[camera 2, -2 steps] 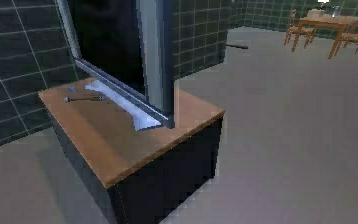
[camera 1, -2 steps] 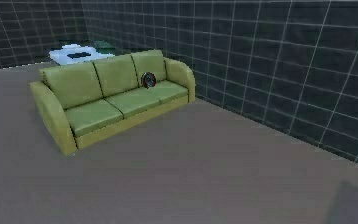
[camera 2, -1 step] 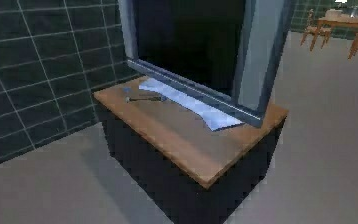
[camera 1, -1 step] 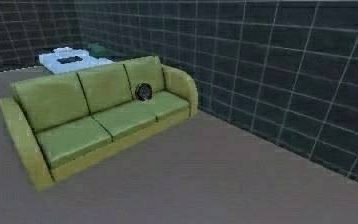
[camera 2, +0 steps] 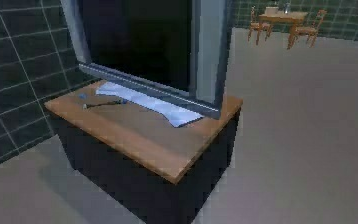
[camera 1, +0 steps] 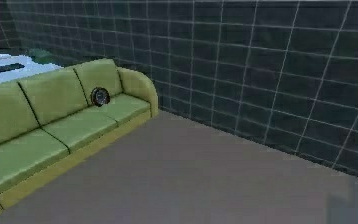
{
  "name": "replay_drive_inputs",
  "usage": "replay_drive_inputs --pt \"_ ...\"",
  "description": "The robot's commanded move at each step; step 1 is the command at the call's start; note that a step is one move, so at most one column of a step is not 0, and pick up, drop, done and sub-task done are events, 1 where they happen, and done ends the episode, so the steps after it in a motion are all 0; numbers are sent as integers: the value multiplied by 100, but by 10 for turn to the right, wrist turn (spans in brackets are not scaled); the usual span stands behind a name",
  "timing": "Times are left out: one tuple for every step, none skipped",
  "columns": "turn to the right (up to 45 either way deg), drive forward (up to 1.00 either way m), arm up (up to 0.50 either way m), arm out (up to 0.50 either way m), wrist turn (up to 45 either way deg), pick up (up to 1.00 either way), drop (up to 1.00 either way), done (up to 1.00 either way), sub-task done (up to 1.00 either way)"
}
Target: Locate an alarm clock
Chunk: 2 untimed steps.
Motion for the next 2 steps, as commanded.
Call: replay_drive_inputs --pt "0 100 0 0 0 0 0 0 0" --pt "0 80 0 0 0 0 0 0 0"
